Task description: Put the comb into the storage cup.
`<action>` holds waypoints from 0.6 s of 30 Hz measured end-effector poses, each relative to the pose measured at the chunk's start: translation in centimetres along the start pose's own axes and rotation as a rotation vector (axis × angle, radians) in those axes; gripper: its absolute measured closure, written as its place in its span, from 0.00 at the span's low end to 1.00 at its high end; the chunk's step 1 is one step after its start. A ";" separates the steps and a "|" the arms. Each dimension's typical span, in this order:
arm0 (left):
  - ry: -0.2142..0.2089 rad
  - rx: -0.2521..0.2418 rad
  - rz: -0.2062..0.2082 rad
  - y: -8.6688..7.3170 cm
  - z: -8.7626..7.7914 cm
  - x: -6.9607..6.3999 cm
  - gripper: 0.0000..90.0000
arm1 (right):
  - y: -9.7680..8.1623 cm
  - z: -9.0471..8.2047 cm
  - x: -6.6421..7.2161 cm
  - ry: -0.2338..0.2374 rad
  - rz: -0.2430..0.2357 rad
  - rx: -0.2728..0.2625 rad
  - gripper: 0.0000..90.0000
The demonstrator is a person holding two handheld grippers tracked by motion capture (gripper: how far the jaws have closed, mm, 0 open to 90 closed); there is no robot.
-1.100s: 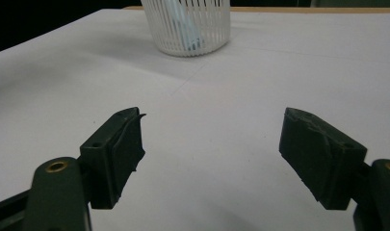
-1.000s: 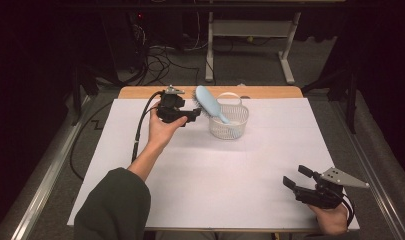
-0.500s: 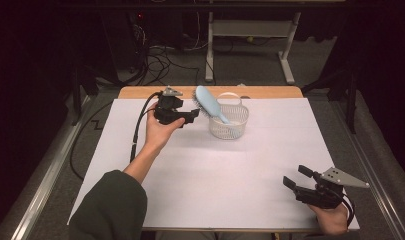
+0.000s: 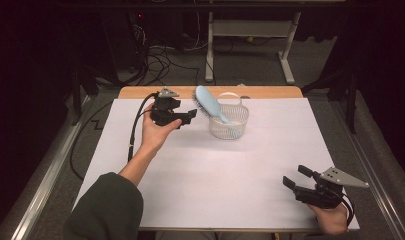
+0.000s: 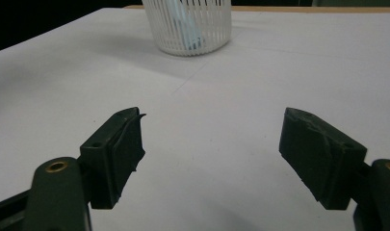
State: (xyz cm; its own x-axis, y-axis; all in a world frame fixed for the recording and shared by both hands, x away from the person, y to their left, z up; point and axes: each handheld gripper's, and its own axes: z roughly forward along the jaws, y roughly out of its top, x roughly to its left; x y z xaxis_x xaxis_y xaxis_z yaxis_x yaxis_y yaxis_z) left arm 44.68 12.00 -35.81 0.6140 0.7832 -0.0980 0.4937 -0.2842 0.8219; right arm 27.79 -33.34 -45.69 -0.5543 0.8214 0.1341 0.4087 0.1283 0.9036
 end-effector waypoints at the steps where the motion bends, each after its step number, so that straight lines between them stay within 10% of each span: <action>1: 0.002 0.002 0.001 -0.1 0.0 0.0 0.32 | 0.0 0.0 0.0 -0.001 0.000 0.000 0.26; 18: -0.004 -0.015 0.017 -0.3 -0.9 -0.1 0.32 | 0.0 0.0 0.0 -0.002 0.001 -0.001 0.26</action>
State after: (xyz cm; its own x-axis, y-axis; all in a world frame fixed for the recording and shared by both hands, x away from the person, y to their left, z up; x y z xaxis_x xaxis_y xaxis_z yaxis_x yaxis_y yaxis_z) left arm 43.89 12.54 -35.56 0.6243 0.7764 -0.0864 0.4745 -0.2890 0.8315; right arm 27.77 -33.36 -45.67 -0.5525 0.8227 0.1337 0.4086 0.1276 0.9038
